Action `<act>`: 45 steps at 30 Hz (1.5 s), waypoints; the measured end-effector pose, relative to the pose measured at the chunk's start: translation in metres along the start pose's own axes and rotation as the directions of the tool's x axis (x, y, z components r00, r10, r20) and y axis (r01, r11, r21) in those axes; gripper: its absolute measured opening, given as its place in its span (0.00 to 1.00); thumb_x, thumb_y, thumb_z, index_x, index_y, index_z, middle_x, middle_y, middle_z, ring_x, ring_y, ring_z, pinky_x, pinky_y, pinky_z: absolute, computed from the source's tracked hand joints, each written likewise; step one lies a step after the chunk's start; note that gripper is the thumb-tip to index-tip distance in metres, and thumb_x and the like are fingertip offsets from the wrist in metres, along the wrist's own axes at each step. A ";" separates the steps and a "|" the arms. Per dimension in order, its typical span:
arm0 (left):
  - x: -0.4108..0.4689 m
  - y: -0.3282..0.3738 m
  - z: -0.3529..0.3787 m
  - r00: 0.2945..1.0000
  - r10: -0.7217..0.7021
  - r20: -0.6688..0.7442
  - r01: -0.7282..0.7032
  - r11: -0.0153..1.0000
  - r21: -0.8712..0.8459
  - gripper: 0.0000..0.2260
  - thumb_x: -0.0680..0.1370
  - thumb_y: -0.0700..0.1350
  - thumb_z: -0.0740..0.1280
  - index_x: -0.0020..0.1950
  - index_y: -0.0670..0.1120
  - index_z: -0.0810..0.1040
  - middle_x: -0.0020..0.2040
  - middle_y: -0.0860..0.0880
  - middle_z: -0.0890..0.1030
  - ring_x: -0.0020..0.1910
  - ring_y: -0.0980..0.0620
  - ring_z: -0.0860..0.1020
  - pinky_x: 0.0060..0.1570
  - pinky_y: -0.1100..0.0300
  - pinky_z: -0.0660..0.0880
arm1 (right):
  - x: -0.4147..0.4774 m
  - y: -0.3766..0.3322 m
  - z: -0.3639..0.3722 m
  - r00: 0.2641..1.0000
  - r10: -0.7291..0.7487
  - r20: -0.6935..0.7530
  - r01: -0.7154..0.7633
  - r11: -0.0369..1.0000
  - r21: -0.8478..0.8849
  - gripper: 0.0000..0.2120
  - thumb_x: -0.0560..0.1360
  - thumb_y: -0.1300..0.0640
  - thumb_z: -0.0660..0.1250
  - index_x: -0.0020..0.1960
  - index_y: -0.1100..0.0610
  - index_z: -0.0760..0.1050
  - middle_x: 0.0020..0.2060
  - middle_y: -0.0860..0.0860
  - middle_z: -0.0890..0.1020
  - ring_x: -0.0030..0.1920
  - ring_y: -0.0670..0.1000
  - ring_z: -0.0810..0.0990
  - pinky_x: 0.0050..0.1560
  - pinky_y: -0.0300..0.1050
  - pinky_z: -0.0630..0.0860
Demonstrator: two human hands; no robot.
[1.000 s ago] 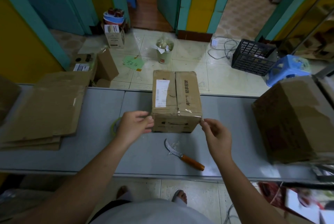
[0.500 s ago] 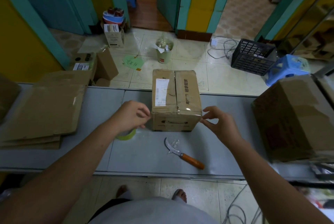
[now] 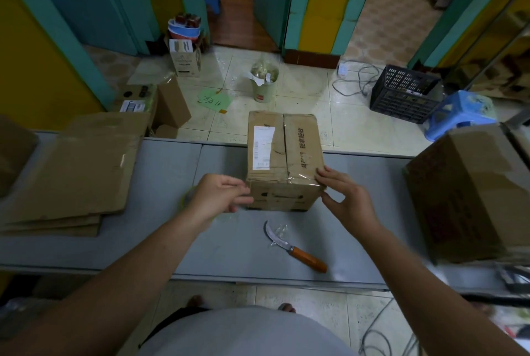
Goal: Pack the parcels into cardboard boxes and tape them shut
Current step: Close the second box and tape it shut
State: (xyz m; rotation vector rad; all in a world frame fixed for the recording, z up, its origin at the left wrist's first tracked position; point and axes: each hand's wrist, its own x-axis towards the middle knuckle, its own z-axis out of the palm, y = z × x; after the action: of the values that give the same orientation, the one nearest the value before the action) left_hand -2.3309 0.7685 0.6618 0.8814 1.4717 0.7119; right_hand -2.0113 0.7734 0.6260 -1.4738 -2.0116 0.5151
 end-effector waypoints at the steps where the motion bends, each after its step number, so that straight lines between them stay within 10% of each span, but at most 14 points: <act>1: -0.004 0.000 0.004 1.000 -0.021 0.002 0.021 0.995 -0.101 0.15 0.82 0.38 0.71 0.68 0.38 0.77 0.58 0.40 0.86 0.50 0.46 0.88 0.34 0.60 0.79 | -0.001 0.000 0.001 1.000 0.009 -0.012 -0.009 1.000 0.012 0.24 0.72 0.67 0.78 0.66 0.55 0.82 0.67 0.45 0.79 0.70 0.45 0.76 0.74 0.36 0.68; 7: -0.018 0.020 0.005 0.955 -0.102 0.278 0.260 0.737 -0.624 0.23 0.86 0.35 0.60 0.81 0.38 0.60 0.74 0.31 0.72 0.65 0.37 0.82 0.58 0.48 0.83 | 0.003 0.000 -0.002 1.000 0.012 0.018 -0.012 1.000 -0.001 0.23 0.72 0.66 0.78 0.65 0.55 0.82 0.66 0.45 0.79 0.70 0.46 0.76 0.73 0.30 0.64; 10: -0.020 0.034 0.007 0.911 -0.092 0.401 0.352 0.677 -0.646 0.11 0.85 0.38 0.61 0.68 0.40 0.73 0.71 0.32 0.73 0.70 0.35 0.77 0.65 0.46 0.79 | 0.006 0.002 0.000 1.000 -0.001 0.026 0.002 1.000 -0.017 0.22 0.73 0.66 0.78 0.65 0.55 0.83 0.66 0.45 0.80 0.70 0.47 0.76 0.74 0.31 0.65; 15: -0.013 0.036 0.018 0.921 -0.080 0.380 0.323 0.701 -0.636 0.38 0.77 0.43 0.73 0.84 0.47 0.59 0.83 0.34 0.58 0.67 0.34 0.80 0.57 0.46 0.82 | 0.005 0.005 0.005 1.000 -0.014 -0.010 0.014 1.000 0.004 0.22 0.72 0.66 0.78 0.64 0.54 0.83 0.66 0.46 0.81 0.70 0.48 0.78 0.74 0.46 0.72; 20: -0.027 0.033 0.014 0.933 -0.045 0.356 0.282 0.705 -0.650 0.35 0.83 0.39 0.68 0.85 0.50 0.54 0.81 0.34 0.62 0.71 0.31 0.75 0.60 0.41 0.82 | -0.002 0.007 0.003 0.999 0.017 -0.041 -0.016 1.000 0.022 0.22 0.72 0.66 0.78 0.64 0.53 0.83 0.66 0.46 0.81 0.70 0.47 0.78 0.73 0.46 0.73; 22: -0.032 0.032 0.003 0.924 -0.047 0.380 0.287 0.742 -0.606 0.38 0.83 0.40 0.66 0.86 0.53 0.46 0.75 0.32 0.71 0.69 0.32 0.77 0.62 0.40 0.80 | -0.006 0.006 0.001 0.999 0.030 -0.042 -0.028 0.999 0.028 0.22 0.72 0.66 0.78 0.65 0.53 0.83 0.66 0.46 0.81 0.70 0.46 0.78 0.73 0.44 0.72; 25: -0.041 0.042 -0.012 0.906 -0.019 0.423 0.267 0.800 -0.537 0.30 0.82 0.42 0.66 0.82 0.52 0.60 0.65 0.33 0.80 0.66 0.34 0.80 0.63 0.41 0.80 | -0.005 0.004 0.000 0.999 0.030 -0.019 -0.029 0.999 0.025 0.22 0.73 0.66 0.78 0.65 0.53 0.83 0.66 0.46 0.80 0.70 0.46 0.77 0.74 0.41 0.70; 28: -0.028 0.040 -0.017 0.972 0.148 0.183 -0.139 0.989 -0.058 0.20 0.83 0.40 0.67 0.76 0.47 0.72 0.59 0.47 0.87 0.56 0.48 0.86 0.55 0.49 0.84 | -0.002 0.001 0.000 0.999 0.038 0.003 -0.038 0.999 0.023 0.22 0.73 0.65 0.77 0.65 0.52 0.82 0.67 0.44 0.79 0.71 0.45 0.76 0.74 0.37 0.68; 30: -0.010 0.034 -0.024 0.900 0.430 0.070 -0.410 0.780 0.473 0.23 0.81 0.40 0.71 0.75 0.53 0.73 0.61 0.57 0.83 0.57 0.56 0.83 0.60 0.51 0.81 | -0.001 0.000 0.000 0.999 0.042 0.009 -0.043 0.999 0.024 0.22 0.73 0.65 0.77 0.66 0.52 0.82 0.67 0.43 0.79 0.71 0.44 0.76 0.74 0.41 0.69; 32: 0.013 0.028 -0.033 0.805 0.529 0.270 -0.523 0.417 0.743 0.33 0.77 0.42 0.76 0.78 0.60 0.68 0.73 0.59 0.72 0.70 0.56 0.73 0.69 0.50 0.75 | 0.001 -0.001 0.000 0.999 0.043 0.021 -0.043 0.999 0.015 0.22 0.74 0.64 0.77 0.66 0.51 0.82 0.68 0.44 0.79 0.71 0.44 0.75 0.75 0.43 0.70; 36: 0.046 0.026 -0.036 0.690 0.505 0.519 -0.641 0.093 0.762 0.33 0.76 0.45 0.78 0.78 0.60 0.71 0.78 0.59 0.67 0.77 0.54 0.65 0.70 0.47 0.74 | 0.001 -0.004 -0.003 0.998 0.049 0.029 -0.049 0.999 0.016 0.23 0.74 0.64 0.77 0.66 0.51 0.82 0.68 0.44 0.79 0.71 0.45 0.76 0.74 0.45 0.71; 45: 0.068 0.023 -0.038 0.665 0.496 0.558 -0.732 0.288 0.617 0.27 0.75 0.46 0.80 0.73 0.54 0.79 0.73 0.59 0.72 0.72 0.57 0.71 0.67 0.62 0.74 | 0.001 -0.008 -0.003 0.998 0.059 0.027 -0.061 0.997 0.046 0.22 0.73 0.64 0.78 0.65 0.52 0.82 0.67 0.44 0.79 0.70 0.45 0.77 0.74 0.45 0.72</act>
State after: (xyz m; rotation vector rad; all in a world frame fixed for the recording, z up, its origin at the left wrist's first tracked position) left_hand -2.3660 0.8406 0.6490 2.3191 1.1245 0.3727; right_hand -2.0151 0.7714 0.6333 -1.5103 -1.9663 0.6049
